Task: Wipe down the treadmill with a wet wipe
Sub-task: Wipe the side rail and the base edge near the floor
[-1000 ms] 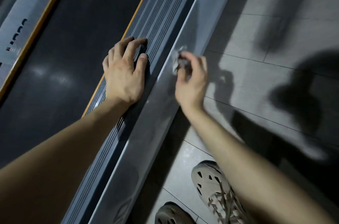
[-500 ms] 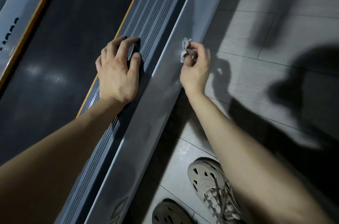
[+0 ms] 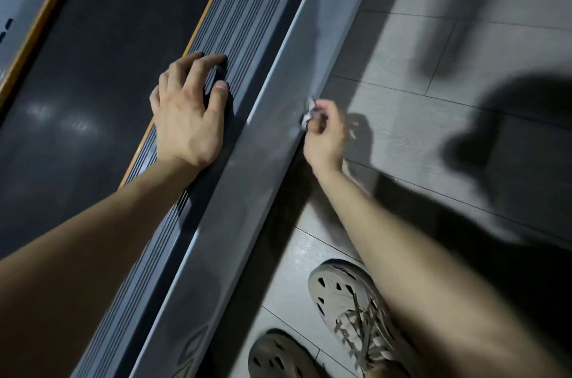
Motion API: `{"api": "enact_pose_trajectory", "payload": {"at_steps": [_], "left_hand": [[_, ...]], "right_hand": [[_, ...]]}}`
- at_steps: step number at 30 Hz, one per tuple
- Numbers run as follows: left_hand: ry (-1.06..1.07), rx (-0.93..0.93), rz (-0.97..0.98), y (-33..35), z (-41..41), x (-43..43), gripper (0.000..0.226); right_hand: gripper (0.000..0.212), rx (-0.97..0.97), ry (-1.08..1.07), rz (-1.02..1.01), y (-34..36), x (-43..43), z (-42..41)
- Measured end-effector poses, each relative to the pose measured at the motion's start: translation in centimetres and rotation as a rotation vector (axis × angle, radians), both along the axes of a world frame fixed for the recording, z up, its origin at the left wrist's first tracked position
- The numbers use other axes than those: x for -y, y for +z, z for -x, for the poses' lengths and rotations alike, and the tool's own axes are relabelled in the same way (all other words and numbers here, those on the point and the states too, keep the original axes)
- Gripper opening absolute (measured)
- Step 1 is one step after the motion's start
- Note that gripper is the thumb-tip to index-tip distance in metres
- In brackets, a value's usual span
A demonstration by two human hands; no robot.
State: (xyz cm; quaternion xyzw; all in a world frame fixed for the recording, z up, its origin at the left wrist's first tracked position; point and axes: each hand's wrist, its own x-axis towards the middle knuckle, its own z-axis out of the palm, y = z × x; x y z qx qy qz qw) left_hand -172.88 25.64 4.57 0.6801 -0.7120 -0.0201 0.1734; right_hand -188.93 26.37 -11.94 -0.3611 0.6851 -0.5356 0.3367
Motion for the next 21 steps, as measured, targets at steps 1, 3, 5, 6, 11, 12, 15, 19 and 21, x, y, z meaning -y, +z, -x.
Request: {"api": "enact_pose_trajectory", "payload": {"at_steps": [1,3,5,6,11,12,15,19,21], "left_hand": [[-0.001,-0.004,0.0,0.0,0.0,0.0,0.04],[-0.006,-0.016,-0.005,0.1,0.1,0.0,0.04],[-0.003,-0.02,-0.009,0.2,0.1,-0.1,0.04],[-0.002,-0.014,-0.01,0.2,0.1,-0.1,0.04],[0.001,-0.012,-0.003,0.1,0.0,-0.2,0.04],[0.001,-0.012,-0.001,0.1,0.0,-0.1,0.04],[-0.001,-0.005,0.005,0.0,0.0,-0.1,0.04],[-0.006,0.001,-0.003,0.0,0.0,0.0,0.04],[-0.012,0.011,-0.008,0.0,-0.1,0.0,0.041]], "right_hand": [[0.038,0.033,-0.021,-0.043,0.3,1.7,0.6],[0.039,0.044,-0.016,-0.014,2.1,1.1,0.1],[0.032,0.02,0.062,0.14,4.1,-4.0,-1.8],[0.026,-0.005,0.157,0.216,4.5,-7.6,-3.1],[0.03,-0.158,0.476,0.446,4.8,-14.7,-5.8],[0.033,-0.143,0.424,0.445,5.1,-12.4,-5.1],[0.041,-0.098,0.154,0.347,7.2,-2.5,-1.1],[0.034,-0.06,0.026,0.35,10.0,1.5,-0.1],[0.033,-0.07,0.129,0.415,9.8,-3.8,-2.5]]}}
